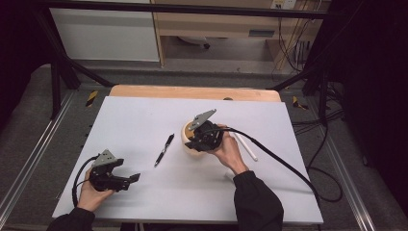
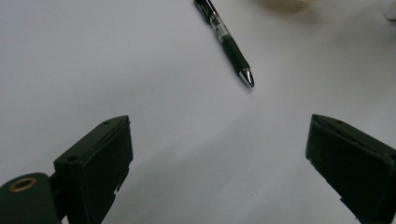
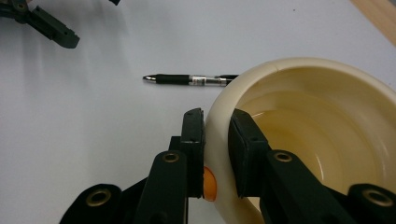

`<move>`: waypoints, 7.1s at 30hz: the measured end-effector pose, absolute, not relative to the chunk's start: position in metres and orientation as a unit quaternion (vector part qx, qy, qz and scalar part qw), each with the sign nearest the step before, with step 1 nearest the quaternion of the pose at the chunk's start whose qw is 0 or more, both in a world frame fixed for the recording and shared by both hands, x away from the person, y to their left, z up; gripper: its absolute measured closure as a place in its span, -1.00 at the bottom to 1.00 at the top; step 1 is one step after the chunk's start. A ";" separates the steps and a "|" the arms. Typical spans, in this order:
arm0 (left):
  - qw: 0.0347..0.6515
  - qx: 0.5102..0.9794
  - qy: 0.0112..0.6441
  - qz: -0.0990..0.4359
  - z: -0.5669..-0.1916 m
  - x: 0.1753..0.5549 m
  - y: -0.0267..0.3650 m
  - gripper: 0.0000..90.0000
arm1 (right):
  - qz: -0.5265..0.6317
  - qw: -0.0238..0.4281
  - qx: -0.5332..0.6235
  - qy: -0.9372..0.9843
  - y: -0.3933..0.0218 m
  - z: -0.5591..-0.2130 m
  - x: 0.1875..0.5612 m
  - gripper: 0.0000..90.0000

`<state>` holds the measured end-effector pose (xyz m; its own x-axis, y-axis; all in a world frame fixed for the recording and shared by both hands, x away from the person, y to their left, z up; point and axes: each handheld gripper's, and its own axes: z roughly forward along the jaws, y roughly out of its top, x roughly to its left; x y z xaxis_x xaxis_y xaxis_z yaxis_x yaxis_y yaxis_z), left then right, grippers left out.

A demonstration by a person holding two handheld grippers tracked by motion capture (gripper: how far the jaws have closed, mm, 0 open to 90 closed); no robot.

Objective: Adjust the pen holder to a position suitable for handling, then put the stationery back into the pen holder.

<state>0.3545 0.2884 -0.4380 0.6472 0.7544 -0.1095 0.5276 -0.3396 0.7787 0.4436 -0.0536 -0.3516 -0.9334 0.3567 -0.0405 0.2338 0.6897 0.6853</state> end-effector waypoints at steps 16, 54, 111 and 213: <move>0.415 0.807 0.398 0.137 -0.438 0.354 0.288 -0.83 | 0.356 0.050 0.161 0.919 -0.045 -0.365 0.426 0.71; 0.414 0.806 0.400 0.137 -0.438 0.355 0.287 -0.84 | 0.392 0.083 0.237 0.885 -0.071 -0.350 0.420 -0.66; 0.411 0.809 0.400 0.132 -0.440 0.356 0.288 -0.84 | 0.327 0.101 0.357 0.869 -0.183 -0.415 0.368 -0.85; 0.407 0.809 0.401 0.135 -0.439 0.355 0.286 -0.83 | 0.221 0.051 0.355 0.907 -0.185 -0.415 0.369 0.57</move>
